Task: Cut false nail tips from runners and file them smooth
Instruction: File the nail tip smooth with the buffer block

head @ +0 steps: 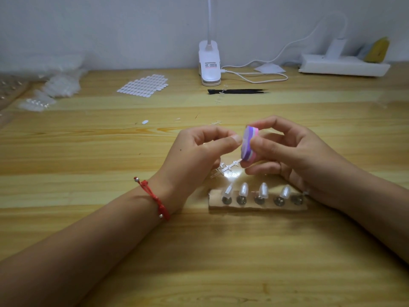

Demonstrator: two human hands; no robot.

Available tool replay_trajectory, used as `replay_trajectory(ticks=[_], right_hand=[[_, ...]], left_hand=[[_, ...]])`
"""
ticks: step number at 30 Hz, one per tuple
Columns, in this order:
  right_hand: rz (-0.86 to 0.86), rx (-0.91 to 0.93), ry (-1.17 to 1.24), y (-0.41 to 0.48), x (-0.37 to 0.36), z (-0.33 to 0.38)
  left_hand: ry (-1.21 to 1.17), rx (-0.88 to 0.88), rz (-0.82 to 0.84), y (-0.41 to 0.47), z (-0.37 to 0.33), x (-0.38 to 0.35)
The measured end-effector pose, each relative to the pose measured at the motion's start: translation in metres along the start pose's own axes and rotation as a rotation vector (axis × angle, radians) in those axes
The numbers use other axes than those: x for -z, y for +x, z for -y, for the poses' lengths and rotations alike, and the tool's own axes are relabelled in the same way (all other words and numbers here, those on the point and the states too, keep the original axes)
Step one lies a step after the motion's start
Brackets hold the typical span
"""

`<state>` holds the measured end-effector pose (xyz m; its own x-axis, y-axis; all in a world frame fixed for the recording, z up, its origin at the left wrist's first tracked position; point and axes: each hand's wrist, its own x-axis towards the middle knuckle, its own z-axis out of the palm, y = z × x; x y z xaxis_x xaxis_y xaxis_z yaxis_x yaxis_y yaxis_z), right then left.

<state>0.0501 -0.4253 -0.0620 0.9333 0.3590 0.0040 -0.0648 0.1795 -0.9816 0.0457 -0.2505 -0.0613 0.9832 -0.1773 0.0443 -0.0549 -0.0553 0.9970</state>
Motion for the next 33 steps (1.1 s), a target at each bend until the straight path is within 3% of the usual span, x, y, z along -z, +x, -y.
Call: replay_trajectory(ticks=[11,15,19,23,27,31,33], right_hand=[[0.118,-0.069,0.014,0.003,0.005,0.002],[0.069,-0.061,0.110,0.005,0.009,-0.001],[0.163,-0.093,0.038,0.005,0.010,0.000],[0.113,-0.066,0.078,0.005,0.012,-0.001],[0.214,-0.128,0.010,0.006,0.013,0.002],[0.074,-0.097,0.148,0.008,0.014,0.000],[0.092,-0.093,0.119,0.007,0.015,-0.001]], left_hand=[[-0.007,-0.019,-0.003,-0.002,-0.001,0.000],[0.041,-0.031,0.050,-0.002,-0.001,-0.001],[0.008,-0.022,0.013,-0.003,-0.001,0.000],[0.050,-0.040,0.018,-0.003,-0.001,-0.002],[0.079,-0.054,0.001,-0.003,0.000,-0.001],[0.061,-0.036,0.001,-0.003,-0.002,-0.002],[0.051,-0.027,0.004,-0.003,-0.002,-0.003]])
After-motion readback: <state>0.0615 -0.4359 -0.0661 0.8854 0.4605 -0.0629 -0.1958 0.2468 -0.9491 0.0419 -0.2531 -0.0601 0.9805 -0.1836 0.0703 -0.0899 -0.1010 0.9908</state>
